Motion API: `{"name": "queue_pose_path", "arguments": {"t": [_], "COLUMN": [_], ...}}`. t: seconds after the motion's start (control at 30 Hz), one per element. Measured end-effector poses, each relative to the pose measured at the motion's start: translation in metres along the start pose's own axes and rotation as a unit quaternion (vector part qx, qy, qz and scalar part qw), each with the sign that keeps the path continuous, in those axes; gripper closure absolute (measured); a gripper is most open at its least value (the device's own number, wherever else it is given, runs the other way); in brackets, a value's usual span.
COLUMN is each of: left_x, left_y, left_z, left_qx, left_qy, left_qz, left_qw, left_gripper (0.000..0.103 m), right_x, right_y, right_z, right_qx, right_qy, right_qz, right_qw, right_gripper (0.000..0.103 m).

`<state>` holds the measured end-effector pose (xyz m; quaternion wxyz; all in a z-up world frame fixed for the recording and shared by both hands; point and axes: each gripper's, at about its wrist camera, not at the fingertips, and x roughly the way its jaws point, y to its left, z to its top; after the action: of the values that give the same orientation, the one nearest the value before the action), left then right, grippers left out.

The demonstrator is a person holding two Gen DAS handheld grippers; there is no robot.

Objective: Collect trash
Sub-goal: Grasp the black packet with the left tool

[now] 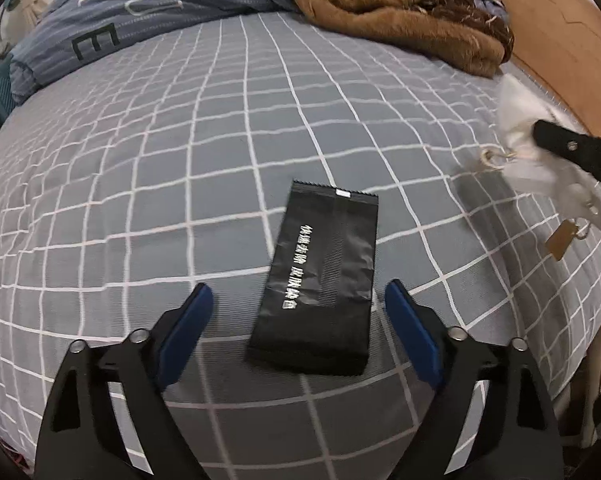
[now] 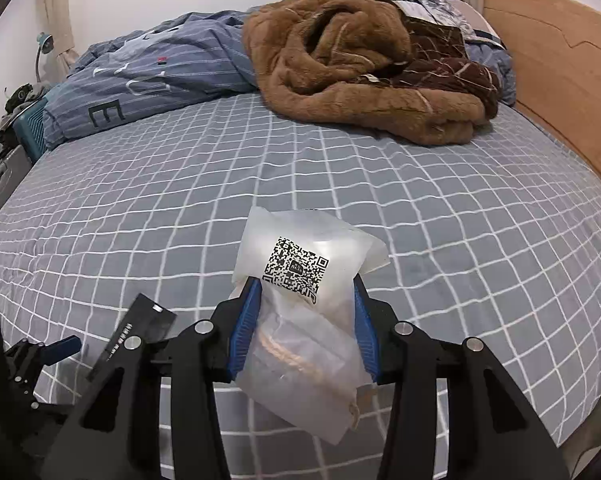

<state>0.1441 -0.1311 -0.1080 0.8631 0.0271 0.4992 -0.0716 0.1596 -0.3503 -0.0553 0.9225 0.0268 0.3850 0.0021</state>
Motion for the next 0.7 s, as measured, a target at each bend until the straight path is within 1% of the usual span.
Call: {"name": "queue_pose_path", "arguments": {"t": [0.07,0.2,0.27,0.3,0.37,0.5,0.6,0.7], "left_x": [0.007,0.014,0.015,0.014,0.013,0.009,0.008,0.004], "left_y": [-0.005,-0.013,-0.014,-0.014,-0.014,-0.011,-0.009,-0.002], "left_z": [0.0,-0.003,-0.002,-0.002,-0.003,0.0,0.004,0.004], "left_qx": [0.004,0.007,0.006,0.004,0.003,-0.006,-0.009,-0.017], "left_qy": [0.011,0.024,0.026,0.027,0.026,0.022,0.017,0.015], "left_qz": [0.003,0.024,0.02,0.016,0.015,0.009,0.019,0.02], "left_qw": [0.9999,0.9994,0.9994,0.9995,0.9996,0.9997,0.9996,0.9995], "left_gripper": [0.038,0.045,0.054,0.056,0.063,0.066,0.067,0.067], "right_x": [-0.001,-0.001,-0.001,-0.001,-0.001,-0.001,0.0,0.001], "right_y": [-0.005,-0.01,-0.011,-0.011,-0.01,-0.005,-0.001,0.003], "right_z": [-0.001,-0.001,-0.001,-0.001,-0.002,-0.002,-0.001,-0.002], "right_qx": [0.001,0.003,0.003,0.001,-0.002,-0.008,-0.011,-0.014], "right_qy": [0.0,0.0,0.0,-0.001,-0.001,0.0,0.0,0.0], "right_qz": [-0.001,0.0,0.0,0.001,0.001,0.001,0.001,0.0], "right_qw": [1.0,1.0,1.0,1.0,1.0,1.0,1.0,1.0], "right_gripper": [0.06,0.06,0.06,0.06,0.06,0.06,0.06,0.06]}}
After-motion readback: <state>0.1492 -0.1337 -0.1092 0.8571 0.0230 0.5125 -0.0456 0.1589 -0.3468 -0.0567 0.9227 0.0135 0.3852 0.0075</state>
